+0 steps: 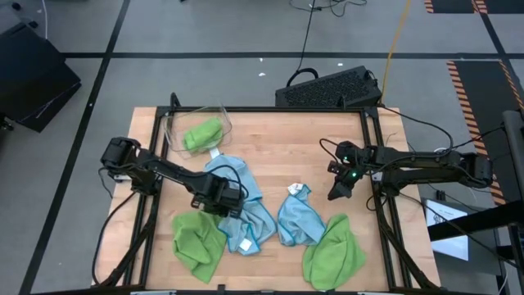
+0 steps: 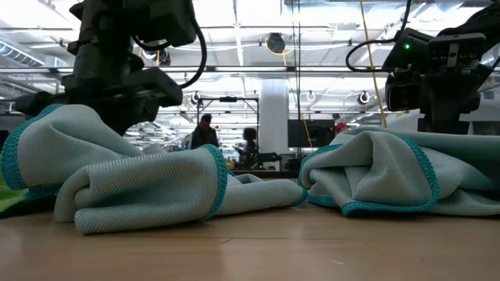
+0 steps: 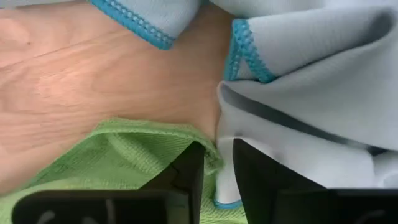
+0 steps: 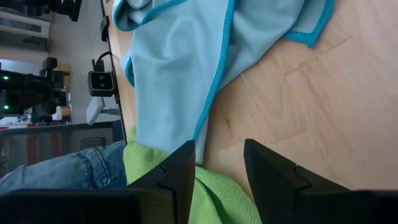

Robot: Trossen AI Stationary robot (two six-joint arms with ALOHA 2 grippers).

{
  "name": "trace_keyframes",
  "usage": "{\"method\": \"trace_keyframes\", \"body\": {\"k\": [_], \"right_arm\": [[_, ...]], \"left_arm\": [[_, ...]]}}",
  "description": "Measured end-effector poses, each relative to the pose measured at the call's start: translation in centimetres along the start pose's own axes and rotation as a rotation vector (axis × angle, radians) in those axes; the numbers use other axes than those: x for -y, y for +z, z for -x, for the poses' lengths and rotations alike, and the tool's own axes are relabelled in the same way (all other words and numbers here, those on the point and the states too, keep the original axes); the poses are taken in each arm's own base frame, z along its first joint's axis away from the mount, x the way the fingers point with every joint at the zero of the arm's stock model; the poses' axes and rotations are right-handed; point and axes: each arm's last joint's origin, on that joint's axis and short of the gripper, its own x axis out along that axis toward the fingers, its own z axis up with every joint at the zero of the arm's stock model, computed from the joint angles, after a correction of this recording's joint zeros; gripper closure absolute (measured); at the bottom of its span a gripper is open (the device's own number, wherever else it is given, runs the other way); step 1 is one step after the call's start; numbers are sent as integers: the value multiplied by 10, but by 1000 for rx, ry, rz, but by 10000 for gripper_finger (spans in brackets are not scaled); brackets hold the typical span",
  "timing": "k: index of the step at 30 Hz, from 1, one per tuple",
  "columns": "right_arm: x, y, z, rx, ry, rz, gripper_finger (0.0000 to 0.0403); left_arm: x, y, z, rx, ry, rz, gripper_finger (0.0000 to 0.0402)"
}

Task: Fold microfiber towels
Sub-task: Fold the left green microfiber cloth

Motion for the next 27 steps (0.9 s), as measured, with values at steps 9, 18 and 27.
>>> {"method": "trace_keyframes", "body": {"k": [9, 18, 27], "right_arm": [[0, 0, 0, 8, -15, 0, 273], [0, 0, 0, 8, -12, -7, 273], [-35, 32, 11, 155, 209, 129, 273]], "left_arm": [[-8, 1, -10, 0, 16, 16, 385], [11, -6, 38, 24, -78, -60, 399], [33, -27, 154, 51, -101, -268, 400]]}}
